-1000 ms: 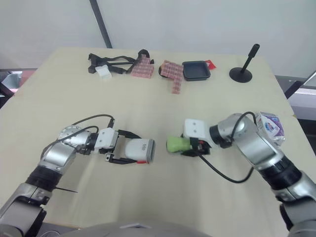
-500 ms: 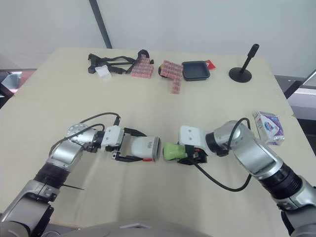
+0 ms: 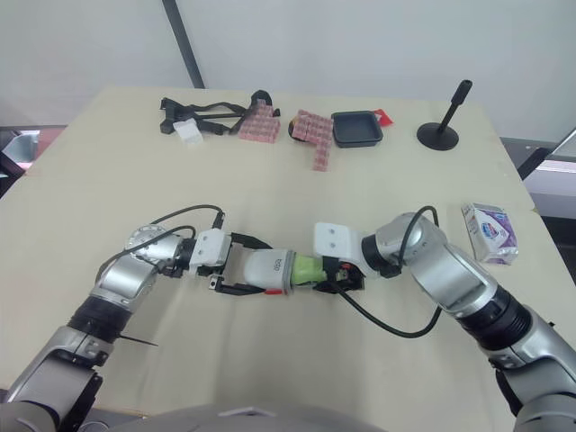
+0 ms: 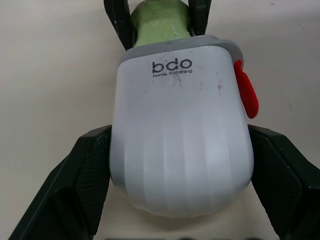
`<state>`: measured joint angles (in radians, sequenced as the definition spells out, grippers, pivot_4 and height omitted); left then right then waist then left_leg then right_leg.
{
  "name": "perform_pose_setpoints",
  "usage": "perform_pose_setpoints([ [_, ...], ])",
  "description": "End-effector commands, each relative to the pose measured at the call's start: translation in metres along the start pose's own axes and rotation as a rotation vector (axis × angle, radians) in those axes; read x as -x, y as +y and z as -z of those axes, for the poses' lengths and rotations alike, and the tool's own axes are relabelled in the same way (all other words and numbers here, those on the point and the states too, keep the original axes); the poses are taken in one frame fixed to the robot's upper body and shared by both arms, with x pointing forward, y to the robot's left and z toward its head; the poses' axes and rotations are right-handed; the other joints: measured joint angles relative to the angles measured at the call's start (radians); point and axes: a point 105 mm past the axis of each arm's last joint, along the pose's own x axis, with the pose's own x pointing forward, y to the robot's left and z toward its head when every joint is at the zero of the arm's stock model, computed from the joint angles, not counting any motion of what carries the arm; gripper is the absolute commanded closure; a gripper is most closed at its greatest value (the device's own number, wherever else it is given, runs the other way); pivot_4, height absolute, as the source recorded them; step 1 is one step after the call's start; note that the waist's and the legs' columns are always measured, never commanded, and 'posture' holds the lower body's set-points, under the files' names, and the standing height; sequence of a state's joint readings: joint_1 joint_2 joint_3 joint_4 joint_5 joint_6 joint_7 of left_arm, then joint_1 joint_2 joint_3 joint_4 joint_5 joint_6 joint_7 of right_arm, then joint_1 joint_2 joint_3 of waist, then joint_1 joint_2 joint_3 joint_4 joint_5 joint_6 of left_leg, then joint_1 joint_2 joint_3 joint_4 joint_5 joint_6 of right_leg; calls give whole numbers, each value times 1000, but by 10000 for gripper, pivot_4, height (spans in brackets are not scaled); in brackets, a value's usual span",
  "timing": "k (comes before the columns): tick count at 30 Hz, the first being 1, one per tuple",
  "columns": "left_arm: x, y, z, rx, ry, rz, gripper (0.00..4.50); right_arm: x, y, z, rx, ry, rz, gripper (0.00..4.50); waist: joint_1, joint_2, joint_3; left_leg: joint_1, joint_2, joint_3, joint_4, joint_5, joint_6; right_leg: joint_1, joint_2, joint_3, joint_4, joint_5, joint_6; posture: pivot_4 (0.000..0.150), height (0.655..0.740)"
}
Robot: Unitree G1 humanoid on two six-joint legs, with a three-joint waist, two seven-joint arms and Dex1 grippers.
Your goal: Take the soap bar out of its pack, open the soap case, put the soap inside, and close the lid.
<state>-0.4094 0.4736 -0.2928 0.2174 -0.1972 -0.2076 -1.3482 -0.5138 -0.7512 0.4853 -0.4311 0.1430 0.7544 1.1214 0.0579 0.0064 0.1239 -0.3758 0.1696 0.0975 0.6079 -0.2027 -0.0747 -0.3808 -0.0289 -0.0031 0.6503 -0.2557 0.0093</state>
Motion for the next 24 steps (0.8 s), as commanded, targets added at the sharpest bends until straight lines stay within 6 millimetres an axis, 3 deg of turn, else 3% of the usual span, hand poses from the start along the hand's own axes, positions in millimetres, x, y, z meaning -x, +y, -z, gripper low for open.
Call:
perform_pose_setpoints([
  [1,-4,8,-15,-55,-38,-12,10343,1,-4,-8,21,6,13,19476,0,0,0,0,0,0,0,0,0,0,0,0,0,0,0,1500,7400],
  [18,-11,10,-16,-41,-54,-42,10343,-4,-5,-16,-12,21,-2,19476,2,0,0,0,0,0,0,0,-1,0,0,0,0,0,0,1500,7400],
  [20,-11,10,-15,-40,-52,-44,10343,-2,-4,-17,-27,15,-10,9240,3,0,0,0,0,0,0,0,-1,0,0,0,0,0,0,1500,7400],
  [23,-10,11,-15,-39,-50,-46,10343,-1,-3,-18,-33,6,-20,105,5,0,0,0,0,0,0,0,-1,0,0,0,0,0,0,1500,7400],
  [24,-10,10,-15,-39,-50,-46,10343,0,-3,-19,-34,3,-21,105,5,0,0,0,0,0,0,0,-1,0,0,0,0,0,0,1500,7400],
])
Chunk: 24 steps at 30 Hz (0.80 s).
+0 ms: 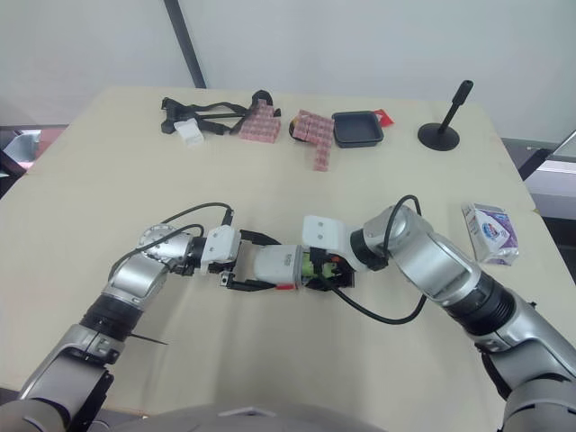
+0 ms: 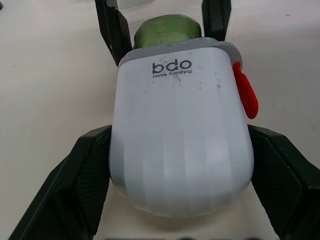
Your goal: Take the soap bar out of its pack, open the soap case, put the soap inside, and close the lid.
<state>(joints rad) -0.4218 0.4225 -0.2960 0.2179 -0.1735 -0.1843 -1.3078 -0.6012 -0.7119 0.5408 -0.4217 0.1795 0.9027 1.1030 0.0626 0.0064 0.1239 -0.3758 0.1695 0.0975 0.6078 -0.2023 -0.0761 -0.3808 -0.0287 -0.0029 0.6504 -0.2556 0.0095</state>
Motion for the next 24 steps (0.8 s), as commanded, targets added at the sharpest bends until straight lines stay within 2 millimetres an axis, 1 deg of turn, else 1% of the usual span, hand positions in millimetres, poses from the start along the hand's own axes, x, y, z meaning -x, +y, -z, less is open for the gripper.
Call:
perform_pose_setpoints([
  [1,2,4,-10,-44,-28,-17,10343,8,0,-10,34,-27,8,105,1,0,0,0,0,0,0,0,0,0,0,0,0,0,0,1500,7400],
  [11,2,4,-9,-46,-25,-15,10343,13,4,-5,51,-33,7,105,8,0,0,0,0,0,0,0,0,0,0,0,0,0,0,1500,7400],
  [14,1,2,-9,-43,-25,-10,10343,20,9,1,8,-28,-16,105,10,0,0,0,0,0,0,0,0,0,0,0,0,0,0,1500,7400],
  [18,1,2,-9,-41,-26,-6,10343,28,7,13,0,0,9,105,14,0,0,0,0,0,0,0,0,0,0,0,0,0,0,1500,7400],
  [24,3,2,-7,-45,-17,-3,10343,43,1,38,-32,69,60,105,14,0,0,0,0,0,0,0,-1,0,0,0,-1,0,0,1500,7400],
])
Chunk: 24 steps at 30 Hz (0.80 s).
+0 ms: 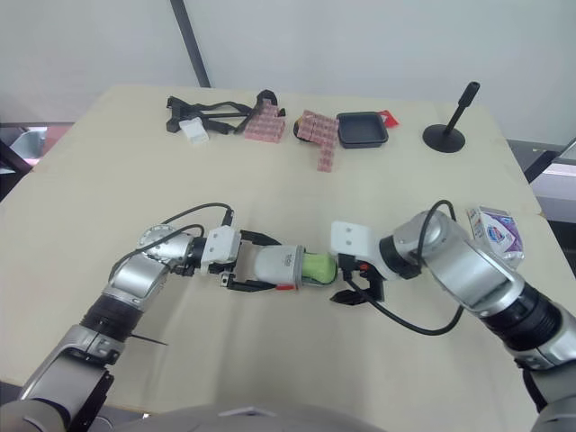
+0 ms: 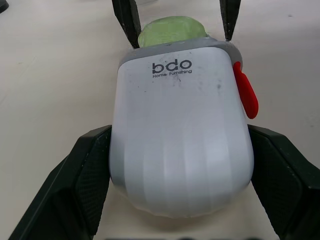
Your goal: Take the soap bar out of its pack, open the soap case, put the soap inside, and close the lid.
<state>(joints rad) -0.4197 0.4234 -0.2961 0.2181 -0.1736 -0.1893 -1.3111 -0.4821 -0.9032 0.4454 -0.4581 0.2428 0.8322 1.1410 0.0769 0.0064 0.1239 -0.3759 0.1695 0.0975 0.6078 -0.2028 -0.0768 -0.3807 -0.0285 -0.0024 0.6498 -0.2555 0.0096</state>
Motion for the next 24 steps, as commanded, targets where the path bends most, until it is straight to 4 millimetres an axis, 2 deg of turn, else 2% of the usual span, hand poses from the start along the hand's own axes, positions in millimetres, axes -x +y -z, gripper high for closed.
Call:
perform_pose_setpoints([
  [1,2,3,-8,-43,-16,-6,10343,14,-7,8,17,20,55,105,0,0,0,0,0,0,0,0,0,0,0,0,0,0,0,1500,7400],
  [4,2,3,-7,-42,-16,-6,10343,17,-9,12,12,29,62,105,-2,0,0,0,0,0,0,0,0,0,0,0,0,0,0,1500,7400],
  [5,2,3,-7,-43,-16,-5,10343,17,-8,11,13,19,61,2666,-2,0,0,0,0,0,0,0,0,0,0,0,0,0,0,1500,7400],
  [18,3,5,-7,-48,-9,-13,10343,7,-1,-10,47,-56,21,44817,-1,0,0,0,1,0,0,0,0,0,1,0,0,0,0,1500,7400],
  [24,3,5,-7,-51,-10,-13,10343,1,-2,-22,69,-89,16,44817,-2,0,0,0,1,0,0,0,0,0,1,0,1,0,0,1500,7400],
])
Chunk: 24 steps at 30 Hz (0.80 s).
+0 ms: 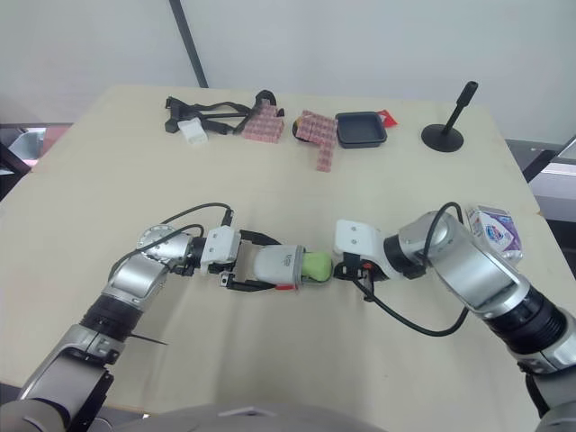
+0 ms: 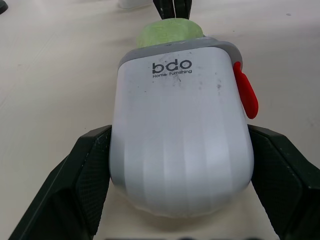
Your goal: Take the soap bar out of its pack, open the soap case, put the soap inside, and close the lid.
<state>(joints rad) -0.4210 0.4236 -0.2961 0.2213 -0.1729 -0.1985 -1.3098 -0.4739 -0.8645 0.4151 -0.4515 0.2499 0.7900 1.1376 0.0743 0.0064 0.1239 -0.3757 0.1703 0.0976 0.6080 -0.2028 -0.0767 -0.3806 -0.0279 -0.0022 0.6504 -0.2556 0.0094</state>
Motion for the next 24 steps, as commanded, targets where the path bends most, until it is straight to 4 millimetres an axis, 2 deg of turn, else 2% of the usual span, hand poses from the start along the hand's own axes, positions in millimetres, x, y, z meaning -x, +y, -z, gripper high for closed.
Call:
perform_pose_setpoints([
  [1,2,5,-7,-44,-8,-12,10343,0,-1,-13,42,-25,4,44817,1,0,0,0,0,0,0,0,0,0,0,0,0,0,0,1500,7400],
  [14,-1,4,-10,-49,-21,-10,10343,-17,-5,-25,74,-48,-15,44817,1,0,0,0,0,0,0,0,0,0,0,0,0,0,0,1500,7400],
  [22,0,6,-11,-44,-31,-21,10343,-9,-11,-14,62,-45,38,44817,3,0,0,0,0,0,0,0,0,0,0,0,0,0,0,1500,7400],
  [24,2,8,-10,-51,-25,-27,10343,-1,-14,-5,26,-66,78,44817,4,0,0,0,0,0,0,0,0,0,0,0,0,0,0,1500,7400],
])
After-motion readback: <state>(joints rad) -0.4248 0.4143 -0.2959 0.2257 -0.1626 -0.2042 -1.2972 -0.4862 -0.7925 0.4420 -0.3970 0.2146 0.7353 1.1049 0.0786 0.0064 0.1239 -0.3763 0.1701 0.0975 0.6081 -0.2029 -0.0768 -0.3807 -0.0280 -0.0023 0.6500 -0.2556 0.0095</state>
